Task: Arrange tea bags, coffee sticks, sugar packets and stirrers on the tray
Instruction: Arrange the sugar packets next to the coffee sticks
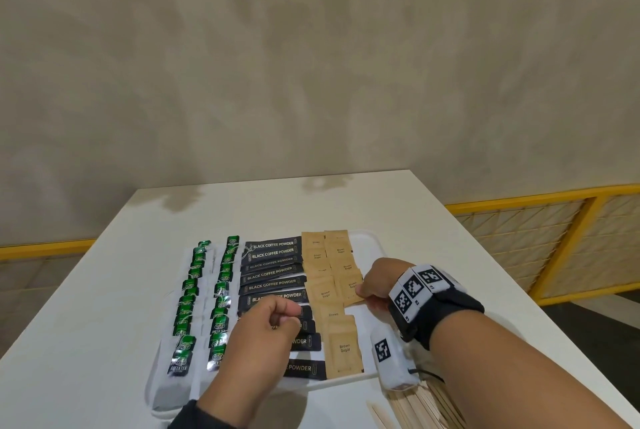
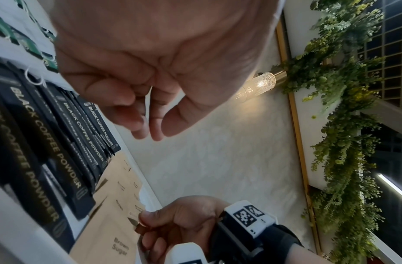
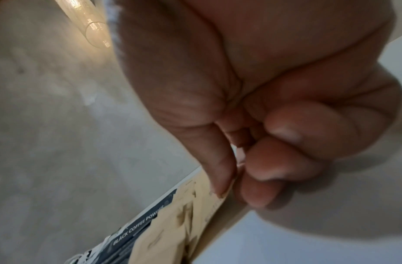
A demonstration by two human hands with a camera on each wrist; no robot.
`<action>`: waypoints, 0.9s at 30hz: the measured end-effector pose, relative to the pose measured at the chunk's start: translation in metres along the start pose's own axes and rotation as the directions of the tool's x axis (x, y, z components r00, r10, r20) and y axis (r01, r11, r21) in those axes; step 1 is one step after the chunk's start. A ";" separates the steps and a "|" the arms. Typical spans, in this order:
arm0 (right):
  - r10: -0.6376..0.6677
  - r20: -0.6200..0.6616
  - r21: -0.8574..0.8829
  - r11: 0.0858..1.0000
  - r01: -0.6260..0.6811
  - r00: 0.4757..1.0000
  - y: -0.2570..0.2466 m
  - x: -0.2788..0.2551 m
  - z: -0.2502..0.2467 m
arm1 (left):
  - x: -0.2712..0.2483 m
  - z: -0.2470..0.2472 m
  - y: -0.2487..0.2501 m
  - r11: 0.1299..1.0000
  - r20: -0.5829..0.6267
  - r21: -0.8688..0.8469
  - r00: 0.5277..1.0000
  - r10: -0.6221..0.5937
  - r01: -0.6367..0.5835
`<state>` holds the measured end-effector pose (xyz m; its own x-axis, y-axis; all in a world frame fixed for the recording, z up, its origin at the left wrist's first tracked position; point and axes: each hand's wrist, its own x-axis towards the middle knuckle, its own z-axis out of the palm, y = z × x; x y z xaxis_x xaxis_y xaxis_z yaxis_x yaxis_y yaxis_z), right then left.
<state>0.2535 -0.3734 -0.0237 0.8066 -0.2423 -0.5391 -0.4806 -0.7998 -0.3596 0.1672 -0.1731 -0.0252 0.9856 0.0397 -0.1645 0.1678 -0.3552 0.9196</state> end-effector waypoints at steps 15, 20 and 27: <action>-0.200 0.203 -0.083 0.972 0.221 0.958 0.003 -0.041 0.011 | 0.007 0.019 -0.009 0.950 0.400 0.311 0.909 -0.117 -0.014; -0.225 0.151 0.008 0.974 0.226 0.963 0.011 -0.042 0.028 | 0.004 0.022 -0.006 0.953 0.422 0.302 0.900 -0.113 -0.023; -0.226 0.162 0.095 0.972 0.213 0.961 0.018 -0.045 0.024 | 0.001 0.022 -0.005 0.936 0.444 0.334 0.894 -0.054 -0.109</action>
<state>0.2001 -0.3642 -0.0241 0.8280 0.0372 -0.5596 -0.3282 -0.7769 -0.5373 0.1672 -0.1917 -0.0382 0.8626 -0.3602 -0.3553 0.0422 -0.6486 0.7600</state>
